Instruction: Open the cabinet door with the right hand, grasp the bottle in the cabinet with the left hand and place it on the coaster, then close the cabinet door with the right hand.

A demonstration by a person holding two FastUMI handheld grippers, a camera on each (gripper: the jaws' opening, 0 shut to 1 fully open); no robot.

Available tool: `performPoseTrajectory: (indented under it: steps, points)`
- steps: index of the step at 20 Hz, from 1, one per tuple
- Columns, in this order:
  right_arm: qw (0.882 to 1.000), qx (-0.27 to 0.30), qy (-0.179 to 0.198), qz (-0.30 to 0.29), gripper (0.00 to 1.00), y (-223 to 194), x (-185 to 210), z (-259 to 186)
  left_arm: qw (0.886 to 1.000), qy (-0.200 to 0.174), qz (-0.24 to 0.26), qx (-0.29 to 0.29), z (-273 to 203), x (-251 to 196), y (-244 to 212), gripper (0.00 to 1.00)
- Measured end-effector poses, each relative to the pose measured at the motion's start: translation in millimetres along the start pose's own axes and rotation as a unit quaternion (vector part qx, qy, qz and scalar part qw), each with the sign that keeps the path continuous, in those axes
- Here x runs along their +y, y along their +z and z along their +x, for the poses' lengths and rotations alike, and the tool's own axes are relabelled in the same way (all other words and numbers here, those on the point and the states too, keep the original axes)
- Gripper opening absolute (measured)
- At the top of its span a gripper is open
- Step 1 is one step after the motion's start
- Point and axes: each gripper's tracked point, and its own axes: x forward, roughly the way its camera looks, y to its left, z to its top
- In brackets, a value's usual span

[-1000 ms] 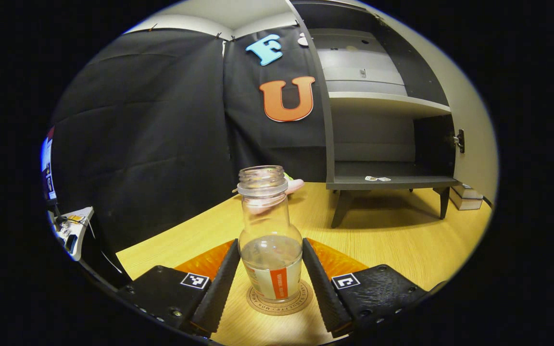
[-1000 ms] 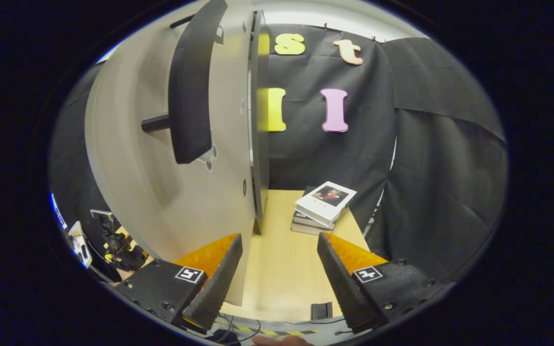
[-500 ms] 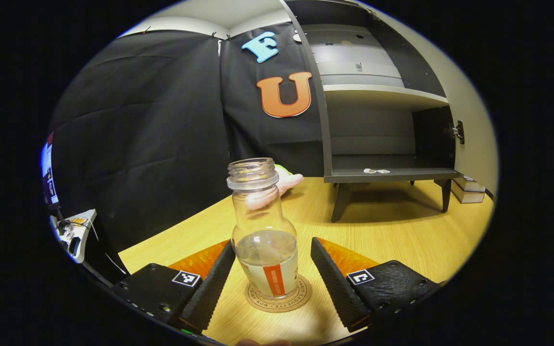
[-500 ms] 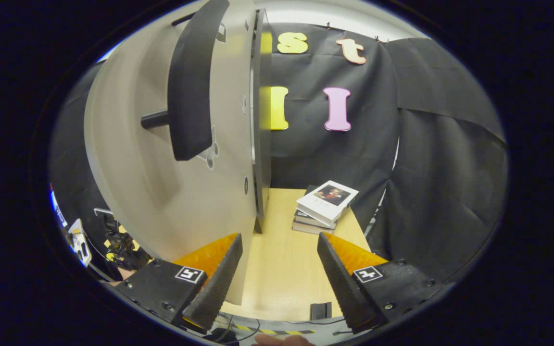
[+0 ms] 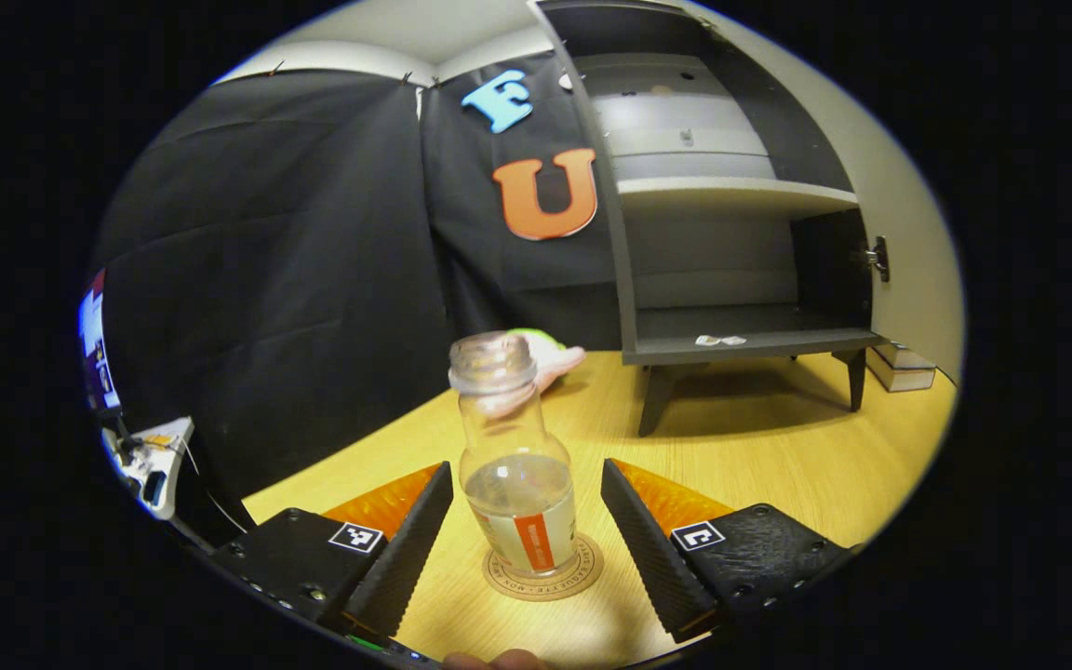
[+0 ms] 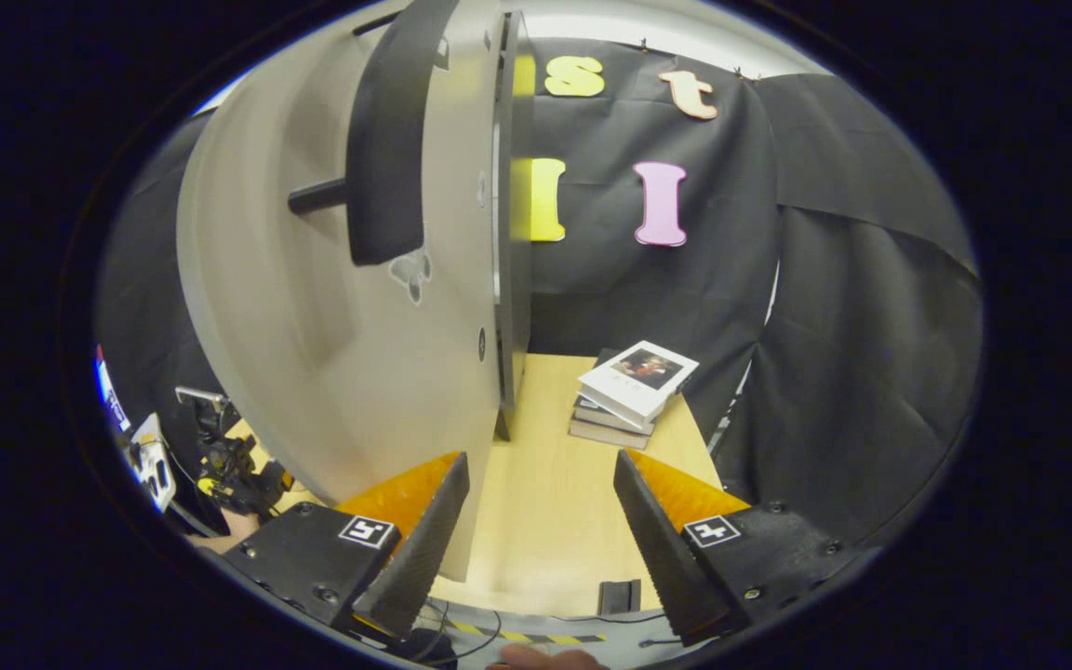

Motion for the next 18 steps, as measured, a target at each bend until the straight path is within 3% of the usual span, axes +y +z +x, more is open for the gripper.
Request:
performPoseTrajectory:
  steps: [8, 10, 12, 15, 18]
  points:
    - [0.999, -0.014, 0.020, -0.021, 0.96, 1.5, 6.2, -11.6, 0.997, -0.027, -0.001, -0.070, -58.4, -17.7, 77.7, 0.96]
    - [0.999, -0.016, 0.029, -0.015, 0.98, 0.4, 8.1, -10.3, 0.996, -0.051, -0.016, -0.076, -69.0, -28.3, 93.5, 1.00]
    - [0.999, -0.014, 0.035, -0.003, 0.97, -1.2, 10.3, -10.0, 0.994, -0.065, -0.012, -0.087, -80.5, -34.7, 114.7, 0.96]
    - [0.998, -0.020, 0.052, 0.012, 0.96, 1.0, 16.3, -9.7, 0.989, -0.116, 0.005, -0.095, -95.4, -57.3, 141.1, 0.96]
    - [0.996, -0.052, 0.066, 0.034, 0.94, 19.2, 22.9, -17.9, 0.984, -0.153, -0.006, -0.094, -105.4, -69.7, 170.5, 1.00]
